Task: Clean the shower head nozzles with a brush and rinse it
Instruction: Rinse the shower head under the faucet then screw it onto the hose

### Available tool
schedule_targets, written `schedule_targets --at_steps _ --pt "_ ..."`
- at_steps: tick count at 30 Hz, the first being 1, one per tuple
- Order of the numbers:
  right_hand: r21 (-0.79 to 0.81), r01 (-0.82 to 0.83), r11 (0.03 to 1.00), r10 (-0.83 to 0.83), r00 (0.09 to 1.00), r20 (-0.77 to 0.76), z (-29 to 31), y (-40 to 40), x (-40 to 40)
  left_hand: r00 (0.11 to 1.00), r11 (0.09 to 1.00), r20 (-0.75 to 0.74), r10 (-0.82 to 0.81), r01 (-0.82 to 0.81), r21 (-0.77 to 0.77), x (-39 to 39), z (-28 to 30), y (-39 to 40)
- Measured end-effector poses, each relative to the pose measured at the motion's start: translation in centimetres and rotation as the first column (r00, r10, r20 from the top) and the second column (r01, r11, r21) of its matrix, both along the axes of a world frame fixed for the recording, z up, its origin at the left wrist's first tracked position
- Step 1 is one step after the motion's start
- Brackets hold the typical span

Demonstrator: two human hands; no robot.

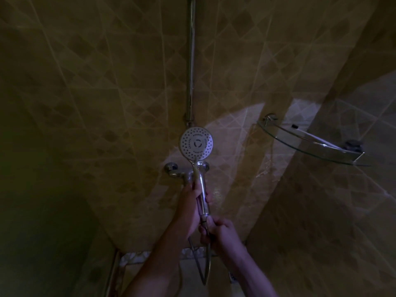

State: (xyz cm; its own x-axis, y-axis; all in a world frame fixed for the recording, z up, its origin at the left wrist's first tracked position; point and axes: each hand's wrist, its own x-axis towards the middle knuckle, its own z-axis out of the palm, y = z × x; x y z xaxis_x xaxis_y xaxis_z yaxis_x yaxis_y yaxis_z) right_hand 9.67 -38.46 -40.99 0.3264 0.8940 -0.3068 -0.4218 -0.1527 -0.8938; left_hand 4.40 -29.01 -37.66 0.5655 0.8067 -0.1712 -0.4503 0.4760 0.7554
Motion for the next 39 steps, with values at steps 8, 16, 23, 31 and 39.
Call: schedule_targets --at_steps 8,16,23,31,39 --pt "0.027 -0.045 0.999 0.044 0.999 0.02 0.3 -0.3 0.3 0.983 0.992 0.144 -0.118 0.124 -0.033 -1.7 -0.3 0.7" --pt "-0.062 0.046 0.997 -0.017 0.913 0.407 -1.8 0.0 -0.3 0.996 0.999 -0.076 0.042 -0.044 -0.022 -1.2 0.2 0.8" --pt "-0.085 -0.014 0.996 0.024 0.993 0.114 -0.7 -0.2 -0.4 0.998 0.997 -0.029 -0.064 0.063 -0.038 -1.9 0.4 0.7" --pt "0.03 -0.098 0.995 0.102 0.936 -0.337 -0.2 -0.9 -0.1 0.966 0.967 0.062 -0.25 0.252 -0.04 -2.4 0.0 1.3" --pt "0.065 -0.117 0.991 0.127 0.974 -0.188 -0.5 -0.1 0.6 0.969 0.97 0.042 -0.242 0.242 0.001 -1.7 0.1 1.9"
